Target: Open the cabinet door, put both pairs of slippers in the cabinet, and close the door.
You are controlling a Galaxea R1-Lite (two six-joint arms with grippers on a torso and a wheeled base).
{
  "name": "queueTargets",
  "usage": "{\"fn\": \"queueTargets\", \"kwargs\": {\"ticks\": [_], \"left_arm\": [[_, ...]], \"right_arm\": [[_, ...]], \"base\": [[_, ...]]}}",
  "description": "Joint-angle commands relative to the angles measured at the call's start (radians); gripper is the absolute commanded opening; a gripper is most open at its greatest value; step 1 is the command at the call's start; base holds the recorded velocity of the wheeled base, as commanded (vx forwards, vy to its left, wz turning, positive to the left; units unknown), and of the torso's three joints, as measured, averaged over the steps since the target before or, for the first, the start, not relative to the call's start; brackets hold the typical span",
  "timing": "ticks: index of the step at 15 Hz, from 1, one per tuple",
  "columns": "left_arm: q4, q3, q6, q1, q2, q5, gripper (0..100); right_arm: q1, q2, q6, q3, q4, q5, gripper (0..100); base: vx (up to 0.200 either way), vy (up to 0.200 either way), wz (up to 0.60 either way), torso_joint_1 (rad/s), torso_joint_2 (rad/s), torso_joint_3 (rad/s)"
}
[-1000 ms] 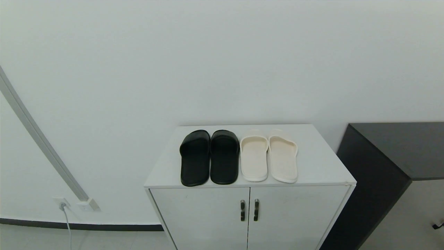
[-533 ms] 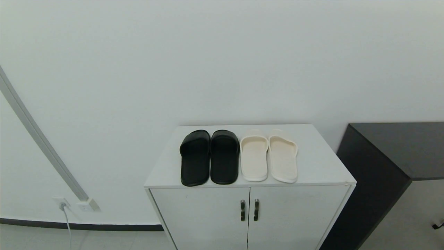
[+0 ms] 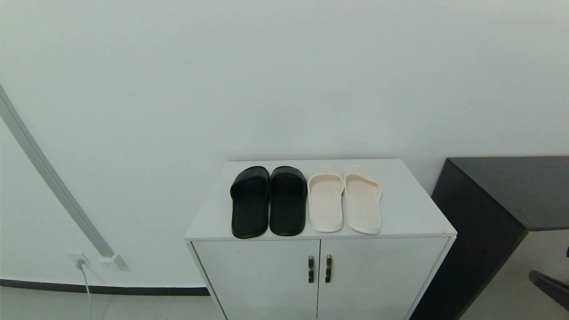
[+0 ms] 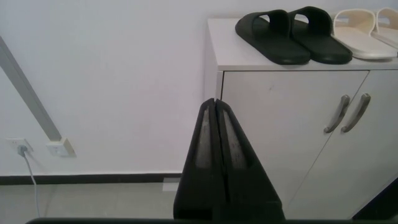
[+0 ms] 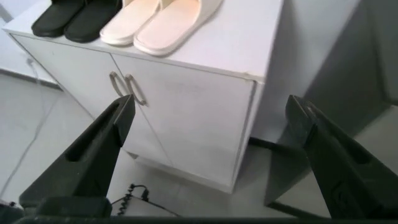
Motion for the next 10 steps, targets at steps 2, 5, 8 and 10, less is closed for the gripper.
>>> {"fn": "queueTargets", "kwargs": {"ticks": [2, 5, 8, 10], "left_arm": [[0.0, 0.0, -0.001, 0.0, 0.0, 0.001, 0], [0.0, 0.0, 0.001, 0.0, 0.0, 0.001, 0], [0.0, 0.0, 0.001, 0.0, 0.0, 0.001, 0], [0.0, 0.0, -0.001, 0.0, 0.0, 0.001, 0]], "right_arm": [[0.186, 0.211, 0.075, -0.069, -0.054, -0.124, 100], [0.391, 0.335, 0.188, -0.149, -0.059, -0.314, 100], [0.456, 0.434, 0.23, -0.215, -0.068, -0.38, 100], [0.518, 0.546, 0.308, -0.297, -0.091, -0.461, 100]], "base": [[0.0, 0.0, 0.0, 0.0, 0.0, 0.0], [0.0, 0.0, 0.0, 0.0, 0.0, 0.0], [0.0, 0.0, 0.0, 0.0, 0.0, 0.0], [0.0, 0.0, 0.0, 0.0, 0.0, 0.0]]}}
